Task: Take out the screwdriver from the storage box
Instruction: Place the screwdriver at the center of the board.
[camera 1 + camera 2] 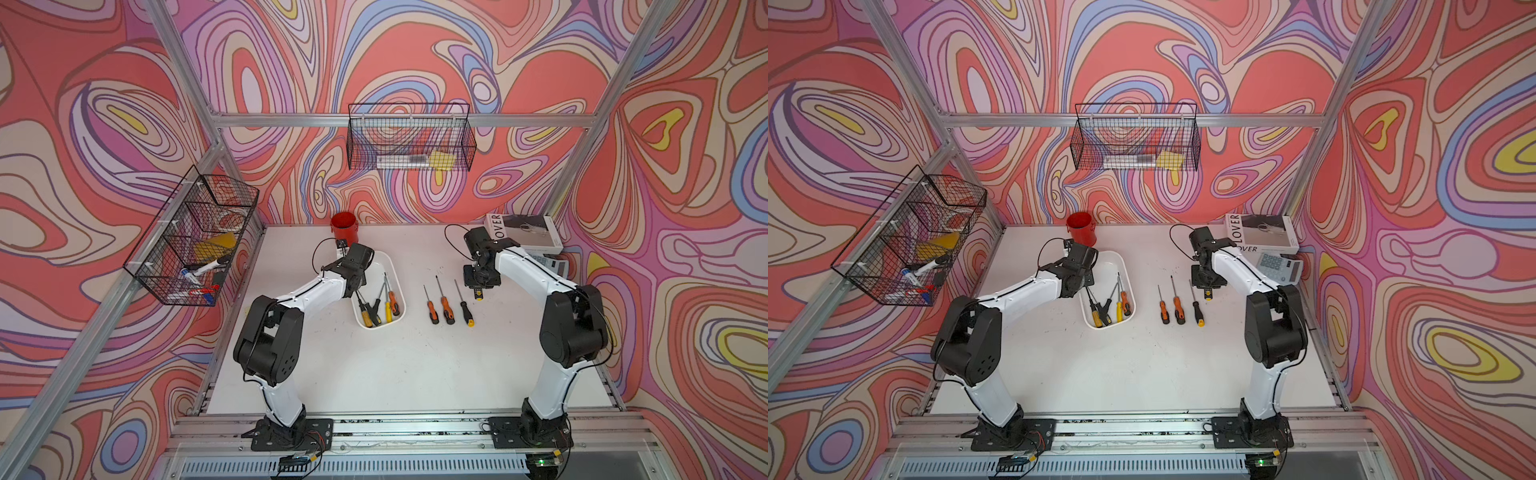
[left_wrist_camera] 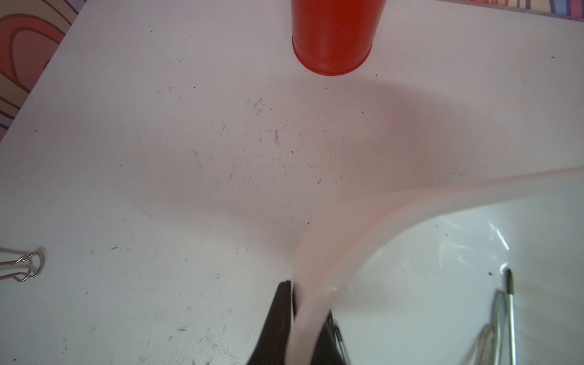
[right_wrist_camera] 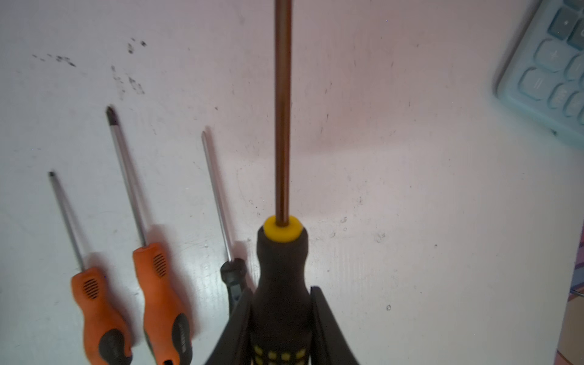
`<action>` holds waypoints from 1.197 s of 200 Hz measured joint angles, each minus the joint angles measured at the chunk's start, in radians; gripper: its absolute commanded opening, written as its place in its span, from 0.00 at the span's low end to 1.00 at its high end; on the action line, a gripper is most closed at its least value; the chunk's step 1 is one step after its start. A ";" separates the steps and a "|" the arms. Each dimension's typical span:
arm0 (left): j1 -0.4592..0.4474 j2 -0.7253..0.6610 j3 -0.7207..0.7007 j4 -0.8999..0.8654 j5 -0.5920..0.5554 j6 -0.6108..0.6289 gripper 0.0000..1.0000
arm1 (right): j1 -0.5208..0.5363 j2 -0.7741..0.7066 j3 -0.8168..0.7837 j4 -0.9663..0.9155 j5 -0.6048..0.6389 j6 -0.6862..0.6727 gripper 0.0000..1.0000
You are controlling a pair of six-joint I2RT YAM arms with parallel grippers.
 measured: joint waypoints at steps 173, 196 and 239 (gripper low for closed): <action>0.000 0.000 0.000 0.000 -0.011 0.016 0.00 | -0.010 0.113 -0.092 0.078 -0.145 -0.026 0.00; 0.000 0.000 0.000 0.000 -0.011 0.015 0.00 | 0.004 0.105 -0.104 0.089 -0.178 -0.033 0.00; 0.000 0.000 0.000 0.000 -0.011 0.015 0.00 | 0.018 0.103 -0.109 0.091 -0.202 -0.033 0.17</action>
